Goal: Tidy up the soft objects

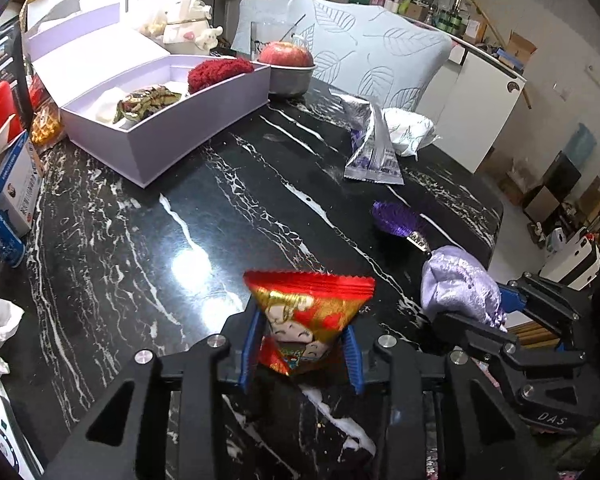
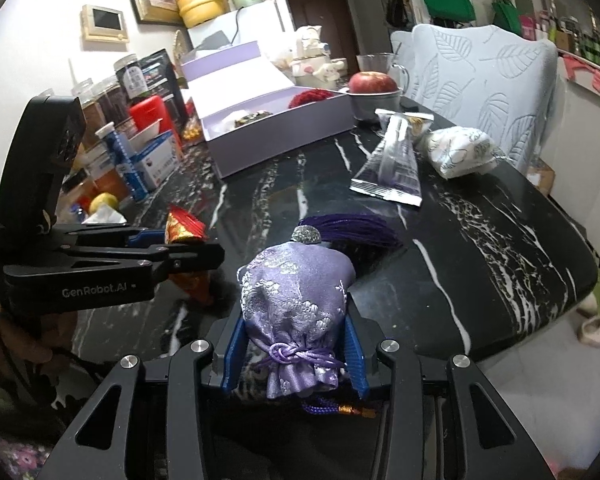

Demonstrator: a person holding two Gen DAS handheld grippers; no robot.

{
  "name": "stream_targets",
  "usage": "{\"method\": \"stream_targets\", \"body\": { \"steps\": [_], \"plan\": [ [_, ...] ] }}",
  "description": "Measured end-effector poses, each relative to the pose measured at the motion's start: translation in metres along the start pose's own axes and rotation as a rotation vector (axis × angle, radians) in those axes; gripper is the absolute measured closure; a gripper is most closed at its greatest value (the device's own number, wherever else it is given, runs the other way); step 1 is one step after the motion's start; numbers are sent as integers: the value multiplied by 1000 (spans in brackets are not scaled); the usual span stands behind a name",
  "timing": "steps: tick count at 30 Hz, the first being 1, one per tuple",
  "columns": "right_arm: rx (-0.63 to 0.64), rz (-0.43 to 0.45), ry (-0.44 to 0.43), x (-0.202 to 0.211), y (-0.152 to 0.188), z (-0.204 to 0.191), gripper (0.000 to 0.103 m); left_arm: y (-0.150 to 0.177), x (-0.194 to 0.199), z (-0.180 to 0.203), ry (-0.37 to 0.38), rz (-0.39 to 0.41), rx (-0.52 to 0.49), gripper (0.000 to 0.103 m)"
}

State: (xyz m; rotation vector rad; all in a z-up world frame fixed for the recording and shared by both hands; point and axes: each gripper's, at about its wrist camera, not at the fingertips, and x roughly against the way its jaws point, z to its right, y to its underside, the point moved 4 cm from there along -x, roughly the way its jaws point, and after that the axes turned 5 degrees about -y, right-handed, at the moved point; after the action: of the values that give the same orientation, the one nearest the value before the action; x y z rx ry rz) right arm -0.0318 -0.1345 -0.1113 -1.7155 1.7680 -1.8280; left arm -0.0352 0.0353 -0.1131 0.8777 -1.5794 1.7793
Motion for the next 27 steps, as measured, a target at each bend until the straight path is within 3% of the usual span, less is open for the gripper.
{"method": "stream_targets", "body": {
  "steps": [15, 27],
  "plan": [
    [33, 65, -55, 19, -14, -18, 61, -10, 41, -6, 6, 116, 28, 70],
    [142, 184, -97, 51, -60, -43, 61, -43, 92, -6, 8, 262, 4, 70]
  ]
}}
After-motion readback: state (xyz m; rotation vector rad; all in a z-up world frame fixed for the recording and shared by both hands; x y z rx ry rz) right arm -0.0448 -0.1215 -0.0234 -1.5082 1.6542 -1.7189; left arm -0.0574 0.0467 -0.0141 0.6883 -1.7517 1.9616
